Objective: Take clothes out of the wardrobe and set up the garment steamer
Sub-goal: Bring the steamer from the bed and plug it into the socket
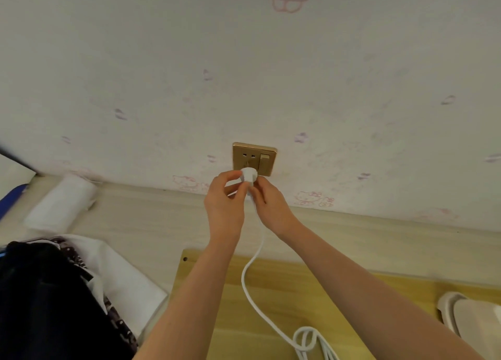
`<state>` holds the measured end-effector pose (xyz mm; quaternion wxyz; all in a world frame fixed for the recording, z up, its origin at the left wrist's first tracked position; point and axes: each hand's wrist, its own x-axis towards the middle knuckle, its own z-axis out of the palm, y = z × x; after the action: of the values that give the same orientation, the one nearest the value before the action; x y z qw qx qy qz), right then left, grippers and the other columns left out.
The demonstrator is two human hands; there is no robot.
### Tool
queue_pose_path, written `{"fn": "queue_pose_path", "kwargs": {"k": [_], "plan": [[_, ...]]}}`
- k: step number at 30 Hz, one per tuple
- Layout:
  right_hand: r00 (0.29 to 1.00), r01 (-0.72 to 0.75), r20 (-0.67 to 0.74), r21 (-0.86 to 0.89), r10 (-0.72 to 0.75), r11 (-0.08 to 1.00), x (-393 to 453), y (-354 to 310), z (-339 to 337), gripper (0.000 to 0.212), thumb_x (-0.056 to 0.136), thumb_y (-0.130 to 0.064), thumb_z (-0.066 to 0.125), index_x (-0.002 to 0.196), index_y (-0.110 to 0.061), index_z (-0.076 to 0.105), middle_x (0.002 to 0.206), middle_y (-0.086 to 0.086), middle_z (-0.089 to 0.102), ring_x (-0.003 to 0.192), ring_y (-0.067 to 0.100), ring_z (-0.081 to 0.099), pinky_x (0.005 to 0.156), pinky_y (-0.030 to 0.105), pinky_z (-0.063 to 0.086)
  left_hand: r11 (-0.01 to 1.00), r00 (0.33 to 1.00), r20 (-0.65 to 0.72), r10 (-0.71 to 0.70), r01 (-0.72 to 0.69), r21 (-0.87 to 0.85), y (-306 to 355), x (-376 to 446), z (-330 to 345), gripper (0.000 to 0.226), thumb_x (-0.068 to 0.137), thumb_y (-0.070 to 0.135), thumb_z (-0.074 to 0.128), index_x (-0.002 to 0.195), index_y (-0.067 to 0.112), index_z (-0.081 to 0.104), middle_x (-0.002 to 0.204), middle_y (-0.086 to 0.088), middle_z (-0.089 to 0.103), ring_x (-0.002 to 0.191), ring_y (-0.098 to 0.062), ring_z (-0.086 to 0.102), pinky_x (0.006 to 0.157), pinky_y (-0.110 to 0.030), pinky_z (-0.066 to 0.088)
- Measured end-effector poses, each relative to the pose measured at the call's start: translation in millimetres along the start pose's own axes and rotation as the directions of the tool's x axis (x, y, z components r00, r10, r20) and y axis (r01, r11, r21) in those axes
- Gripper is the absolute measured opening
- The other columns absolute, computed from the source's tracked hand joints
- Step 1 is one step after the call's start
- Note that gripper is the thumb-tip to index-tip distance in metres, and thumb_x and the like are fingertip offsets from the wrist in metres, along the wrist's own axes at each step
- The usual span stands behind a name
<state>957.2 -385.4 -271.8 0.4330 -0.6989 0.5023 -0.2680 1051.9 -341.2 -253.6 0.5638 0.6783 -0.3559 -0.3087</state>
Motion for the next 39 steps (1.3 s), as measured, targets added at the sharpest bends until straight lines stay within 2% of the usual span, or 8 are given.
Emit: {"fn": "queue_pose_path", "kwargs": {"k": [8, 14, 21, 27, 31, 34, 36, 39], "plan": [[0.999, -0.026, -0.045, -0.052, 0.024, 0.998, 2, 1, 5, 0.022, 0.102, -0.021, 0.041, 0.11, -0.01, 0.058, 0.087, 0.0, 0.062, 0.07, 0.011, 0.057, 0.058, 0.014, 0.041, 1.0, 1.0, -0.009, 0.019, -0.019, 0.022, 1, 1, 1, 0.027, 0.088, 0.008, 0.065, 0.104, 0.03, 0.062, 0.11, 0.009, 0.064, 0.09, 0.0, 0.065, 0.072, -0.006, 0.046], [0.997, 0.0, -0.074, -0.058, -0.004, 0.998, 0, 2, 7, 0.019, 0.101, -0.021, 0.042, 0.103, -0.009, 0.057, 0.075, 0.001, 0.06, 0.058, 0.01, 0.053, 0.051, 0.015, 0.039, 0.999, 0.999, 0.001, 0.04, -0.04, 0.008, -1, 2, -2, 0.028, 0.088, 0.009, 0.065, 0.103, 0.032, 0.064, 0.108, 0.01, 0.065, 0.089, 0.004, 0.065, 0.074, -0.009, 0.048], [0.994, 0.035, -0.097, -0.073, -0.042, 0.997, -4, 1, 6, 0.018, 0.1, -0.018, 0.044, 0.098, -0.005, 0.057, 0.069, 0.0, 0.056, 0.054, 0.009, 0.05, 0.051, 0.016, 0.037, 0.998, 0.999, 0.033, 0.038, -0.037, -0.052, -2, 2, -4, 0.028, 0.088, 0.006, 0.065, 0.102, 0.03, 0.066, 0.108, 0.01, 0.065, 0.088, 0.002, 0.067, 0.076, -0.011, 0.05], [0.998, 0.004, -0.069, -0.044, -0.007, 0.999, 4, -4, 6, 0.022, 0.1, -0.023, 0.045, 0.107, -0.008, 0.059, 0.082, 0.004, 0.064, 0.07, 0.016, 0.061, 0.062, 0.023, 0.046, 0.999, 1.0, 0.009, 0.016, -0.016, -0.036, -8, 7, -4, 0.023, 0.091, 0.008, 0.062, 0.107, 0.023, 0.069, 0.107, 0.013, 0.067, 0.09, 0.0, 0.067, 0.077, -0.012, 0.05], [0.996, 0.017, -0.081, -0.078, -0.024, 0.997, 7, -5, 3, 0.023, 0.099, -0.024, 0.049, 0.105, -0.005, 0.062, 0.076, -0.003, 0.06, 0.063, 0.007, 0.055, 0.057, 0.011, 0.04, 0.999, 1.0, 0.016, -0.006, 0.006, -0.048, -8, 15, -4, 0.021, 0.09, 0.01, 0.064, 0.107, 0.019, 0.069, 0.107, 0.009, 0.069, 0.09, 0.0, 0.067, 0.075, -0.011, 0.05], [0.987, 0.026, -0.157, -0.022, -0.029, 0.999, 5, -7, -4, 0.023, 0.095, -0.026, 0.056, 0.108, -0.009, 0.063, 0.093, 0.0, 0.071, 0.083, 0.009, 0.067, 0.067, 0.002, 0.042, 0.998, 1.0, 0.027, -0.014, 0.015, -0.057, -7, 16, -3, 0.021, 0.089, 0.011, 0.066, 0.108, 0.019, 0.069, 0.104, 0.009, 0.069, 0.088, -0.001, 0.068, 0.073, -0.01, 0.049], [0.979, 0.042, -0.201, 0.017, -0.038, 0.999, 4, -12, -7, 0.022, 0.094, -0.024, 0.059, 0.11, -0.01, 0.062, 0.102, 0.0, 0.071, 0.091, 0.008, 0.067, 0.074, 0.004, 0.046, 0.998, 0.999, 0.025, -0.02, 0.021, -0.064, -7, 16, -3, 0.02, 0.089, 0.011, 0.066, 0.107, 0.019, 0.069, 0.103, 0.009, 0.07, 0.086, -0.001, 0.068, 0.072, -0.009, 0.049], [0.973, 0.055, -0.222, -0.039, -0.062, 0.998, 3, -18, -7, 0.023, 0.094, -0.025, 0.058, 0.112, -0.011, 0.063, 0.103, 0.002, 0.072, 0.093, 0.012, 0.067, 0.079, 0.013, 0.05, 0.997, 0.999, 0.024, -0.027, 0.028, -0.065, -7, 17, -3, 0.02, 0.09, 0.012, 0.065, 0.107, 0.02, 0.07, 0.103, 0.01, 0.07, 0.086, 0.0, 0.067, 0.072, -0.008, 0.048]]}}
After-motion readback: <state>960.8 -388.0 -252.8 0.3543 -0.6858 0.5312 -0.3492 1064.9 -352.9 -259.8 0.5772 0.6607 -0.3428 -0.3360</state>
